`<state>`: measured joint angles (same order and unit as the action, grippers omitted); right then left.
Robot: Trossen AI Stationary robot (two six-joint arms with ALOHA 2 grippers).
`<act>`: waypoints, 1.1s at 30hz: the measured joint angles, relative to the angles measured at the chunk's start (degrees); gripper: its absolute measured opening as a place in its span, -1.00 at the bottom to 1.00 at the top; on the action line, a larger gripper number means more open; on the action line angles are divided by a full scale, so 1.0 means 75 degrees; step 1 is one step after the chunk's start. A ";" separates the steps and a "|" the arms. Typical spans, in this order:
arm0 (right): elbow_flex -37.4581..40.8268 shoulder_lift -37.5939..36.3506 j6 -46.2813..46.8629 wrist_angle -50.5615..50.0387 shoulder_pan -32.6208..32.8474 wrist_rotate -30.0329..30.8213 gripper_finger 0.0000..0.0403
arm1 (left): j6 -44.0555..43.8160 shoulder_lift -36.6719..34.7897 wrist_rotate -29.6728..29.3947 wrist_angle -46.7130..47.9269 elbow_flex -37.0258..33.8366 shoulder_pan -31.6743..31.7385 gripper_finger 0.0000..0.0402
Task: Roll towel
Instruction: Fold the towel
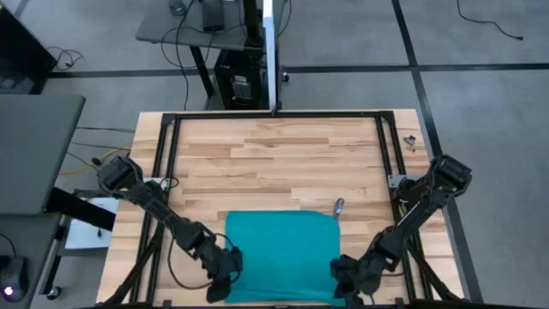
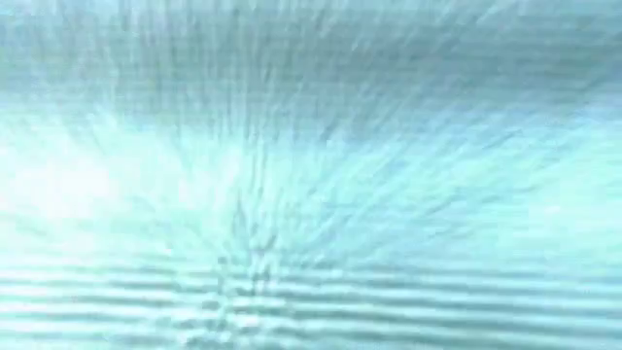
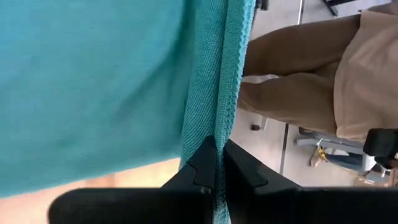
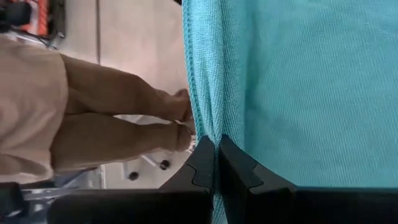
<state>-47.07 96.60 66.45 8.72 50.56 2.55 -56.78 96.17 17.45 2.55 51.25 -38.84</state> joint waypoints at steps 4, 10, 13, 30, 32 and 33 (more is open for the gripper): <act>0.0377 0.0026 -0.0038 0.0189 -0.0350 -0.0080 -1.00 | 0.0084 0.0044 0.0038 0.0080 -0.0336 0.0281 -1.00; 0.0697 0.0026 -0.0105 0.0230 -0.0657 -0.0061 -1.00 | 0.0138 0.0049 -0.0037 0.0104 -0.0600 0.0494 -1.00; 0.0808 0.0029 -0.0118 0.0212 -0.0721 -0.0027 -1.00 | 0.0109 0.0047 -0.0315 0.0227 -0.0616 0.0500 -1.00; 0.0922 0.0026 0.0108 0.0056 -0.0822 -0.0071 -0.82 | -0.0214 0.0049 -0.0842 0.0444 -0.0621 0.0762 -0.99; 0.0922 0.0026 0.0325 -0.0111 -0.0851 -0.0086 -0.74 | -0.0208 0.0049 -0.0833 0.0535 -0.0621 0.0777 -0.95; 0.0922 0.0026 0.0377 -0.0149 -0.0853 -0.0089 -0.69 | -0.0208 0.0051 -0.0833 0.0558 -0.0624 0.0780 -0.91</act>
<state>-40.16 96.79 69.28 7.61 44.16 1.89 -58.35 96.55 11.20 6.74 46.57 -32.99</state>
